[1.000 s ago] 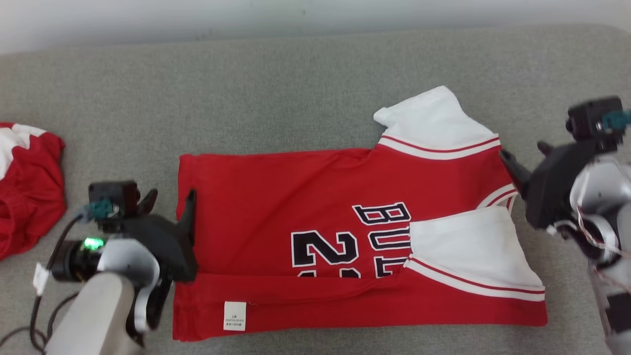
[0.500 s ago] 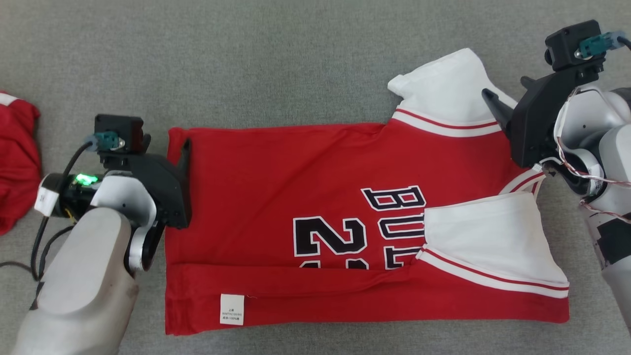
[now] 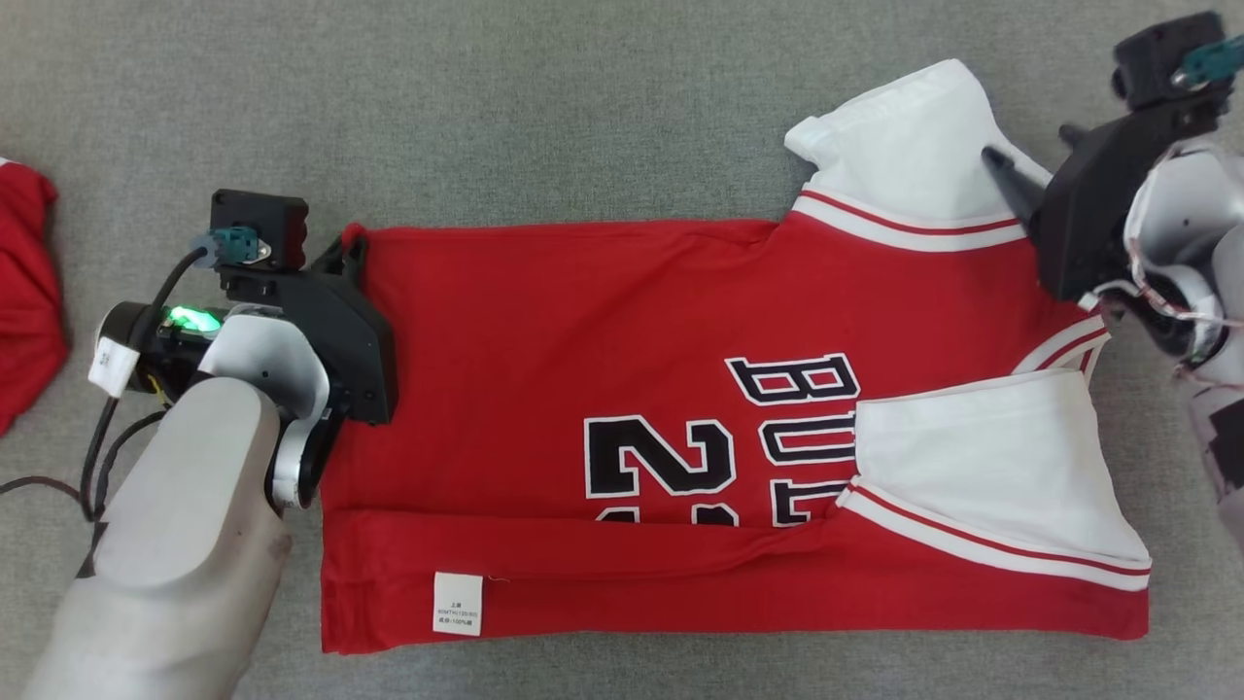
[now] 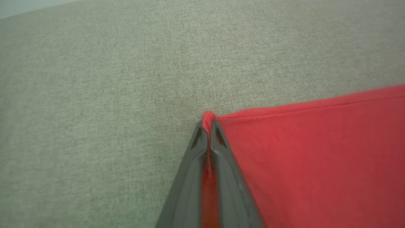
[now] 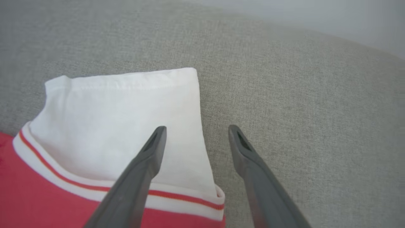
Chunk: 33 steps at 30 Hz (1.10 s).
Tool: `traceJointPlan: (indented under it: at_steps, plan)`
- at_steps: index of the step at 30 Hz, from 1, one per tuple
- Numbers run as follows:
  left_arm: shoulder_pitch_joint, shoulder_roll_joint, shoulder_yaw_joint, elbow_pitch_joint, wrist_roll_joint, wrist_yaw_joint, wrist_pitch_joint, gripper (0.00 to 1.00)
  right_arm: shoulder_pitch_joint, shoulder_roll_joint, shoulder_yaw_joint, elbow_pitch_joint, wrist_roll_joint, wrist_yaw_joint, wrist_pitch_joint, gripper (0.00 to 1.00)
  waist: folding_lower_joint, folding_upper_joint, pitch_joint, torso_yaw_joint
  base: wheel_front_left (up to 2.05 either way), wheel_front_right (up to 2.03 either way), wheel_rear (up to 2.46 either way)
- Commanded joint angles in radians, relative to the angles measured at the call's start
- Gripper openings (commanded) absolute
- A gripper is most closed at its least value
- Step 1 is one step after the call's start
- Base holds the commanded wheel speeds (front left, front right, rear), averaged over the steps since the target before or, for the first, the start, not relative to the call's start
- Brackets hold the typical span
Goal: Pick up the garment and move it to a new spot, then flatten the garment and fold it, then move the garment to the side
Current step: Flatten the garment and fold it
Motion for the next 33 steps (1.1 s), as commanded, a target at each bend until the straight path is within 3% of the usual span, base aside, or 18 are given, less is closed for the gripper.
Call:
traceJointPlan:
  at_steps: [1,12,22,23,24,25,30,33]
  plan:
    - [0.013,-0.001,-0.002,0.019,-0.004,0.007,-0.001,0.0,-0.027,-0.011,-0.012,0.004,0.004,-0.002,-0.018,1.0,0.0,-0.0001,0.013,0.008,0.0,0.0,0.0]
    - [0.056,-0.07,-0.042,-0.013,-0.015,0.007,-0.043,0.0,-0.102,-0.029,0.014,0.085,-0.043,-0.002,-0.047,1.0,0.0,-0.0001,0.066,0.063,0.0,0.0,0.0]
    - [0.043,-0.087,-0.067,0.004,-0.015,-0.004,-0.06,0.0,-0.145,-0.024,0.028,0.194,-0.085,-0.002,-0.042,1.0,0.0,-0.0001,0.102,0.09,0.0,0.0,0.0]
    - [0.038,-0.088,-0.068,0.006,-0.016,-0.004,-0.062,0.0,-0.146,-0.022,0.037,0.202,-0.082,-0.002,-0.033,0.74,0.0,-0.0001,0.103,0.092,0.0,0.0,0.0]
    - [0.033,-0.088,-0.067,0.007,-0.016,-0.003,-0.065,0.0,-0.147,-0.02,0.042,0.206,-0.075,-0.002,-0.031,0.05,0.0,-0.0001,0.105,0.092,0.0,0.0,0.0]
    - [0.027,-0.088,-0.065,0.006,-0.015,-0.001,-0.072,0.0,-0.145,-0.017,0.046,0.211,-0.066,-0.002,-0.024,0.0,0.0,-0.0001,0.106,0.093,0.0,0.0,0.0]
    - [0.005,-0.084,-0.045,0.004,-0.005,0.027,-0.121,0.0,-0.148,-0.024,0.039,0.21,-0.062,-0.002,-0.078,0.0,0.0,-0.0001,0.1,0.088,0.0,0.0,0.0]
    - [-0.005,-0.074,-0.032,0.01,0.006,0.043,-0.174,0.0,-0.157,-0.019,0.008,0.21,-0.088,-0.003,-0.176,0.0,0.0,-0.0001,0.09,0.081,0.0,0.0,0.0]
